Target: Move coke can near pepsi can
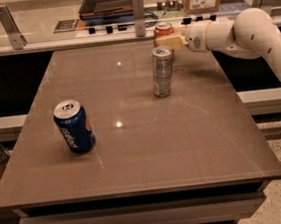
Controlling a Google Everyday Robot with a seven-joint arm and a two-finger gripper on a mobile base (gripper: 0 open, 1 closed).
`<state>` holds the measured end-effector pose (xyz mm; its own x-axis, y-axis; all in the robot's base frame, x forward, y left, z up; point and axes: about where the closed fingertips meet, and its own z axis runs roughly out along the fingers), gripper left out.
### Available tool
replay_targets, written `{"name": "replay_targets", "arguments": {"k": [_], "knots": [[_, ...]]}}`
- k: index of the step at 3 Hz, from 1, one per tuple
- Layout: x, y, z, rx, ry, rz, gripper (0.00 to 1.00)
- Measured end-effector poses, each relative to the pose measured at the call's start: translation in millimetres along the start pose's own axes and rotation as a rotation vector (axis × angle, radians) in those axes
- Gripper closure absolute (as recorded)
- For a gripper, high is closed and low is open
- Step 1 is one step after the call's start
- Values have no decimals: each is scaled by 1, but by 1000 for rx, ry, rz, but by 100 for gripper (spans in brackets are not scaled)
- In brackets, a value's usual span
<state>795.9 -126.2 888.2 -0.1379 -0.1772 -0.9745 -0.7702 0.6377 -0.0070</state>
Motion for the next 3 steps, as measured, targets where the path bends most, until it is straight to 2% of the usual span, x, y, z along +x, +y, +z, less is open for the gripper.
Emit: {"name": "replay_targets", "arguments": {"k": [1, 3], "knots": [[-5, 0, -4, 2, -5, 0, 100], [-37, -5, -39, 22, -53, 0, 100]]}}
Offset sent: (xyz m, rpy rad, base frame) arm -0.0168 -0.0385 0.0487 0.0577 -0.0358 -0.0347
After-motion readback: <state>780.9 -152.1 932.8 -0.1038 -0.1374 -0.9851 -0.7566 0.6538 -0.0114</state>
